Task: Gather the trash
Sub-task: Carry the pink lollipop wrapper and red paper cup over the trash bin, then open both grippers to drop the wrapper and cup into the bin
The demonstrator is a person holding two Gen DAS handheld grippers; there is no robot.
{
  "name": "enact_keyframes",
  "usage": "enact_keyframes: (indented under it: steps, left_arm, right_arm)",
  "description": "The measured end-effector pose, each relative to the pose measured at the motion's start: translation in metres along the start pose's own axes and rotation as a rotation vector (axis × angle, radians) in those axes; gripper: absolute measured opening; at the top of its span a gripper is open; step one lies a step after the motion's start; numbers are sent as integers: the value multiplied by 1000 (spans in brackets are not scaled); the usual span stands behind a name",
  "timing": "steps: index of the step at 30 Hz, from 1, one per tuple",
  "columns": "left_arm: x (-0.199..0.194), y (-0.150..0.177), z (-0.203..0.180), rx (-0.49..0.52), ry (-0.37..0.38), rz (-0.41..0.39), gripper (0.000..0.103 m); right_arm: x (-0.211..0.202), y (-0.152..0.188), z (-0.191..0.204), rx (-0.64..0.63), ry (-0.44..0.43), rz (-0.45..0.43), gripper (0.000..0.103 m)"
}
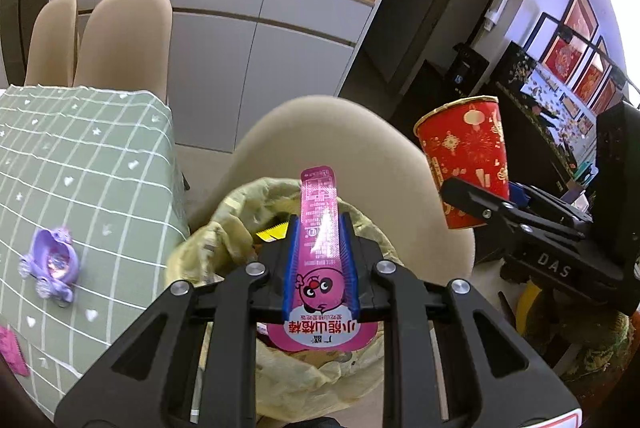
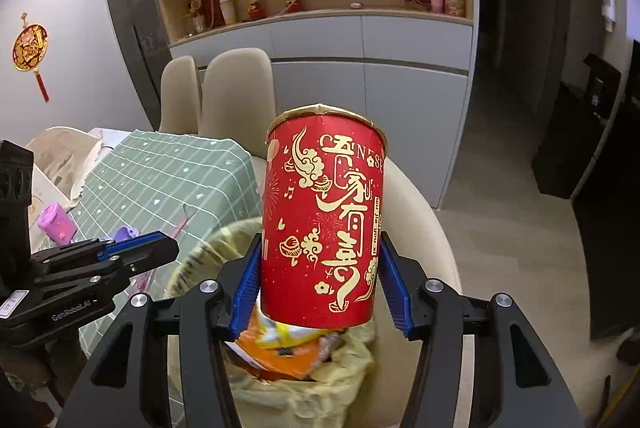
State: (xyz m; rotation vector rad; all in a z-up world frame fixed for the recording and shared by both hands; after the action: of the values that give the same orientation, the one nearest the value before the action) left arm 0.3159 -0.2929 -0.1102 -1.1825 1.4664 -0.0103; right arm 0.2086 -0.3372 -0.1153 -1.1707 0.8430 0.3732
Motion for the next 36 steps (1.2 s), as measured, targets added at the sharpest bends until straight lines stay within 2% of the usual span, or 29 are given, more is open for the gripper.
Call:
enact_keyframes:
  steps: [1, 3, 4, 10, 13, 19, 22, 28, 31, 36]
  left_arm:
    - [6, 1, 0, -9, 2, 9, 19]
    - [17, 4, 3, -38, 13, 30, 37]
    - [21, 4, 3, -53, 16, 37, 40]
    - [18, 4, 14, -54, -58, 34, 41]
    - [11, 5, 20, -46, -104, 23, 47]
    - [-1, 13, 39, -70, -149, 26, 49]
    - [-7, 22, 53, -98, -170, 38, 49]
    - [-21, 35, 80, -143, -216, 38, 49]
    - [-25, 38, 89, -169, -230, 41, 49]
    - [-22, 46, 96, -180, -237, 58, 49]
  right_arm:
    - [2, 3, -2, 1, -3, 5, 52]
    - [9, 8, -5, -2, -15, 20, 52]
    - [13, 10, -5, -3, -22, 26, 52]
    - [39, 23, -3, 5, -69, 77, 52]
    - [60, 33, 7, 6, -99, 126, 52]
    - [115, 62, 37, -33, -163, 277, 52]
    - [145, 78, 47, -46, -161, 370, 52]
    - [181, 92, 58, -64, -144, 487, 52]
    - [185, 91, 60, -79, -133, 496, 52]
    - [172, 86, 55, -61, -113, 444, 54]
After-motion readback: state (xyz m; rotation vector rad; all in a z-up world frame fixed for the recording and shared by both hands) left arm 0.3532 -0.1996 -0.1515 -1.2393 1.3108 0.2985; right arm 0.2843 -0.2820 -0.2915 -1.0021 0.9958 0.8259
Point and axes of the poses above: each gripper's, at about its wrist camera, not at the fingertips, and x roughly the way its jaws point, z to its left, y to its underside, the point moved 10 cm from there along x, roughly the way its jaws point, and after that the axes turned 4 degrees about z, right-handed, at the moved point
